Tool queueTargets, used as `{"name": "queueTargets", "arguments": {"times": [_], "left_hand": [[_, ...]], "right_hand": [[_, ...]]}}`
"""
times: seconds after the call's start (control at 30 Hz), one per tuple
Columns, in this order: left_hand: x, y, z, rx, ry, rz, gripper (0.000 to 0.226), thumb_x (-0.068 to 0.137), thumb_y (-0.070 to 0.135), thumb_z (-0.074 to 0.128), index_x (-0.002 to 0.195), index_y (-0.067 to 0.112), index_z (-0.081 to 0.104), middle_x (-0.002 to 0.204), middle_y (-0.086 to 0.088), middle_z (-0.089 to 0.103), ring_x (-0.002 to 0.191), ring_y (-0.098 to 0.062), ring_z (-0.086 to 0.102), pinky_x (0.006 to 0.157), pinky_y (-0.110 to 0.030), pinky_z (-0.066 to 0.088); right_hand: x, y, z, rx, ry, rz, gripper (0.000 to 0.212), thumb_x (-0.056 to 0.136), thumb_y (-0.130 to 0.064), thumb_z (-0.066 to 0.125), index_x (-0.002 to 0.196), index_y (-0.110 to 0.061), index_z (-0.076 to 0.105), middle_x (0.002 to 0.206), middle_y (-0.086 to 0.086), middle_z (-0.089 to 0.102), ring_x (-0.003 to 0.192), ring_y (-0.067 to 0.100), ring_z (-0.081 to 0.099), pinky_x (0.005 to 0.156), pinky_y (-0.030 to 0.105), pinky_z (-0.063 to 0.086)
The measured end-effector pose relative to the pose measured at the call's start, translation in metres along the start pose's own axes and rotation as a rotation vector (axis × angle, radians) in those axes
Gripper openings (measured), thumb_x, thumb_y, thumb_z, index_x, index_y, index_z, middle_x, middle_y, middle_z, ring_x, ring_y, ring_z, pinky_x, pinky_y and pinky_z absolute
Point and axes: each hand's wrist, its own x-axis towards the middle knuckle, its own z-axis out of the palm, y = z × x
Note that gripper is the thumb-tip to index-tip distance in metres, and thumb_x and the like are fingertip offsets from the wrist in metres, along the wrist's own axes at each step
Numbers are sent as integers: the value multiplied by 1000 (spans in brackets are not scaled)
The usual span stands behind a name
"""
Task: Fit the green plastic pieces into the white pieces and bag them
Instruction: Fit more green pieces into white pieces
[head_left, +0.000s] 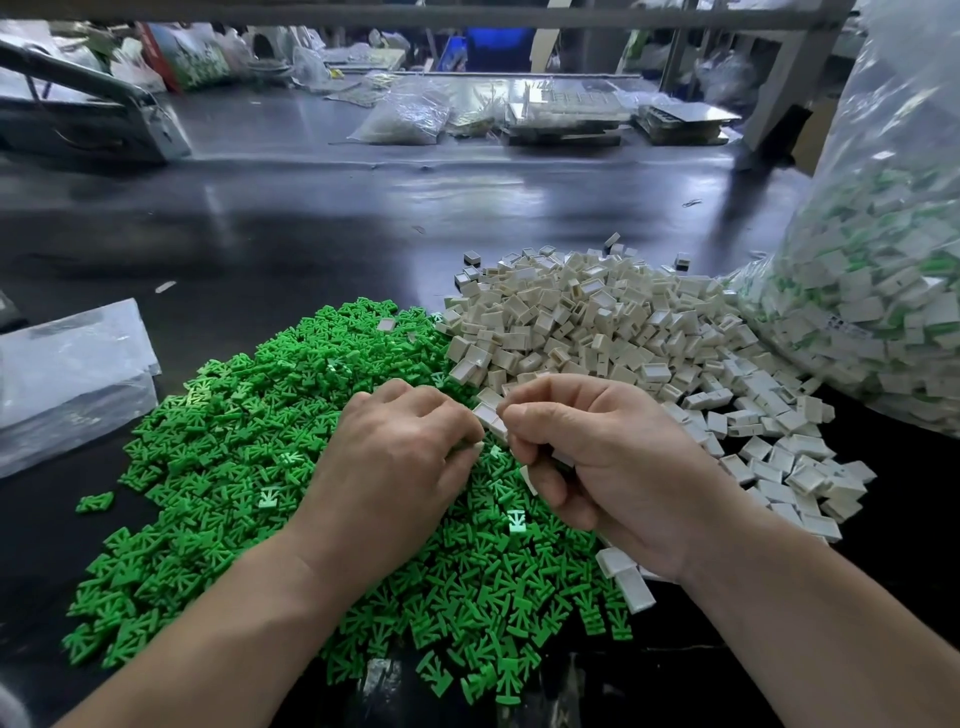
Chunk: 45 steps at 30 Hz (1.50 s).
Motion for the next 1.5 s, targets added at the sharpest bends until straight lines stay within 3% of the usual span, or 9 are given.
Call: {"name": "queueTargets", "arguments": {"times": [0.13,0.23,0.33,0.5,0.77,0.93,1.27,1.4,1.5], "left_hand": [[-2,5,-8,-492,149,-217,12,88,22,69,98,29,68,90,14,68,87,-2,63,73,-14,49],[-5,14,-16,-766,193,-249,19,87,18,71,99,32,65,95,13,70,88,-5,67,70,-10,49],[-9,25,-20,-699,188,-156,28,86,25,73,109,33,60,103,20,69,93,-1,65,75,-7,46],[-11,22,-18,-535,146,-148,33,85,37,65,117,34,58,102,23,65,96,5,60,76,-8,45],[-16,9,-21,27,-231,-66,40,80,67,49,105,42,67,98,21,58,96,-3,49,77,-23,29],[-14,11,-20,60,-265,-39,41,80,66,40,99,43,68,92,24,53,86,-3,41,82,-28,33],[-13,15,-14,46,-242,66,20,86,50,59,90,35,71,87,14,59,86,-14,55,81,-39,46],[-14,10,-10,32,-198,61,19,85,48,56,85,33,67,84,16,58,83,-10,54,79,-35,47],[-15,8,-11,-138,-84,-67,19,88,51,52,85,35,62,79,19,60,81,1,51,68,-15,43]], "right_hand": [[1,2,0,-53,47,6,12,94,-7,63,89,-15,71,69,4,60,44,13,46,33,19,31],[1,0,1,50,-6,85,8,94,-20,67,93,-15,72,72,4,60,44,11,46,34,17,30],[-1,-1,1,106,-96,138,19,89,-39,70,85,-21,74,71,3,58,45,10,45,35,15,29],[-1,-2,-2,165,-68,104,15,91,-26,66,79,-18,63,68,3,55,42,9,43,33,15,29],[3,-6,-11,392,-53,99,11,79,-19,67,80,-15,56,72,5,59,44,9,46,31,17,31],[3,-4,-11,357,-66,102,16,91,-16,63,75,-18,62,73,5,59,46,10,47,32,17,32],[2,-3,-8,289,-52,83,11,91,-16,63,82,-15,59,74,6,59,50,12,45,33,19,31],[3,-1,-8,266,-33,77,9,92,-16,64,84,-15,61,73,6,59,49,12,46,34,18,30],[3,-1,-8,236,-32,67,6,90,-17,67,88,-14,62,73,5,60,48,11,47,34,17,30]]}}
